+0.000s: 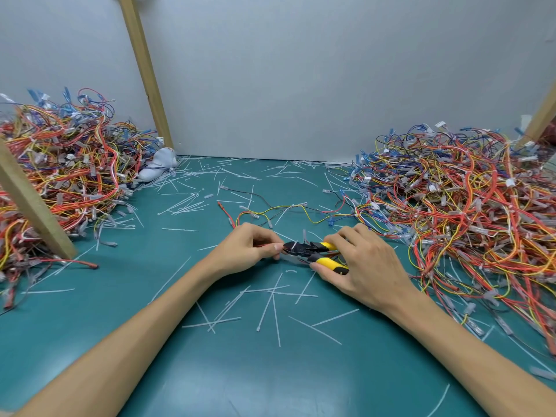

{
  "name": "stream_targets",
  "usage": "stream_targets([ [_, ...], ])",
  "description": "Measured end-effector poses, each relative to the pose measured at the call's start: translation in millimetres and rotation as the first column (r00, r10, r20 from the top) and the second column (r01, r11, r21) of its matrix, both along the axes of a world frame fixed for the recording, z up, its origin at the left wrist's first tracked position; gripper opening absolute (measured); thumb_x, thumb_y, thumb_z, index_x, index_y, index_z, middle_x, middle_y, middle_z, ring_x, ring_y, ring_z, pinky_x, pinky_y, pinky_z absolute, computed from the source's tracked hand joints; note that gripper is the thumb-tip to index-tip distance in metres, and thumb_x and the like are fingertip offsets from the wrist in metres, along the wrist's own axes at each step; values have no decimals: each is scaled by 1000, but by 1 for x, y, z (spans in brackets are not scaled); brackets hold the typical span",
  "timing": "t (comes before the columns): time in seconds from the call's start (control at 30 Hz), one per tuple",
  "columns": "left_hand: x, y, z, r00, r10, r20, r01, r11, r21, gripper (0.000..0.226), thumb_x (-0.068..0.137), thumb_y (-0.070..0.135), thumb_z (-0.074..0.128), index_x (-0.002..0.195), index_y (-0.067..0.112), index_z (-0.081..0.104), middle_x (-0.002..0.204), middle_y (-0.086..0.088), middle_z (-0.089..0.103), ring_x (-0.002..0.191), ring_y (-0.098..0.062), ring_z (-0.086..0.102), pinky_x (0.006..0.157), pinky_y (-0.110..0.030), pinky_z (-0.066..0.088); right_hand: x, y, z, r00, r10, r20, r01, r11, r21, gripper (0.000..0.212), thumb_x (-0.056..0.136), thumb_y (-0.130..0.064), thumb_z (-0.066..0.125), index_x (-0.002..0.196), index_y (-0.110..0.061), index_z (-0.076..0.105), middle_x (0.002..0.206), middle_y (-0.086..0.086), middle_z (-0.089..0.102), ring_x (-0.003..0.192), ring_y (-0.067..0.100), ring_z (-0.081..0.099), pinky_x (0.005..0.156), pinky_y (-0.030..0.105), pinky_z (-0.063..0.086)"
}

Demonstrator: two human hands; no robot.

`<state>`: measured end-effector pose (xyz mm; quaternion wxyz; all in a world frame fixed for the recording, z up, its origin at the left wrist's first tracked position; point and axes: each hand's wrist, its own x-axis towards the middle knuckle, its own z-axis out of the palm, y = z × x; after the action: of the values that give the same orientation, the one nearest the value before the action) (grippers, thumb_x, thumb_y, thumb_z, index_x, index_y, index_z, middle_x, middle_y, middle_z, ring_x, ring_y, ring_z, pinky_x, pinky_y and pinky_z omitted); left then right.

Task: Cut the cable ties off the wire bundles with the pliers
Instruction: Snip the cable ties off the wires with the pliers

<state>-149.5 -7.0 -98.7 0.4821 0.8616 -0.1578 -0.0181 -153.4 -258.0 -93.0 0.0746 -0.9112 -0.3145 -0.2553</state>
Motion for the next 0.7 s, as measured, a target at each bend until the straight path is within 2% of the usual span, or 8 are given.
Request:
stream_targets([
  [0.1,-2,0,2,1000,-17,-1,17,1000,-12,22,89,30,57,71,20,67,67,5,60,65,-15,44,62,-29,33,0,1,-1,1000,-1,-28,1,1000,-7,50,87,-64,46,93,-17,62,85,-2,56,81,22,50,72,36,48],
  [0.2,-3,-1,3,1000,-29,-1,29,1000,-8,23,89,30,56,70,22,65,64,10,59,63,-12,42,60,-26,31,-1,1,-1,999,-1,-43,0,1000,-8,50,86,-65,43,86,-17,59,80,-3,55,79,22,51,69,35,48],
  [0.47,-2,-2,3,999,-37,-11,37,999,-1,25,87,31,56,75,13,68,71,-4,62,68,-18,44,66,-31,32,-1,2,-1,999,-37,-19,36,999,-8,57,86,-71,34,74,-20,54,71,-6,47,72,19,53,51,32,43],
  [0.53,-2,-1,3,999,-37,-9,37,999,2,26,86,32,56,76,12,69,71,-2,64,67,-17,46,65,-30,32,-1,2,0,999,-33,-12,33,999,-5,58,86,-71,34,72,-19,55,69,-5,46,70,19,53,50,34,44],
  [0.7,-3,-1,3,999,-37,-2,37,999,-14,20,87,31,57,73,22,69,67,9,64,65,-14,46,63,-29,33,0,2,-1,1000,-21,16,22,1000,-9,62,88,-69,32,68,-17,58,66,-2,47,67,21,53,48,35,44],
])
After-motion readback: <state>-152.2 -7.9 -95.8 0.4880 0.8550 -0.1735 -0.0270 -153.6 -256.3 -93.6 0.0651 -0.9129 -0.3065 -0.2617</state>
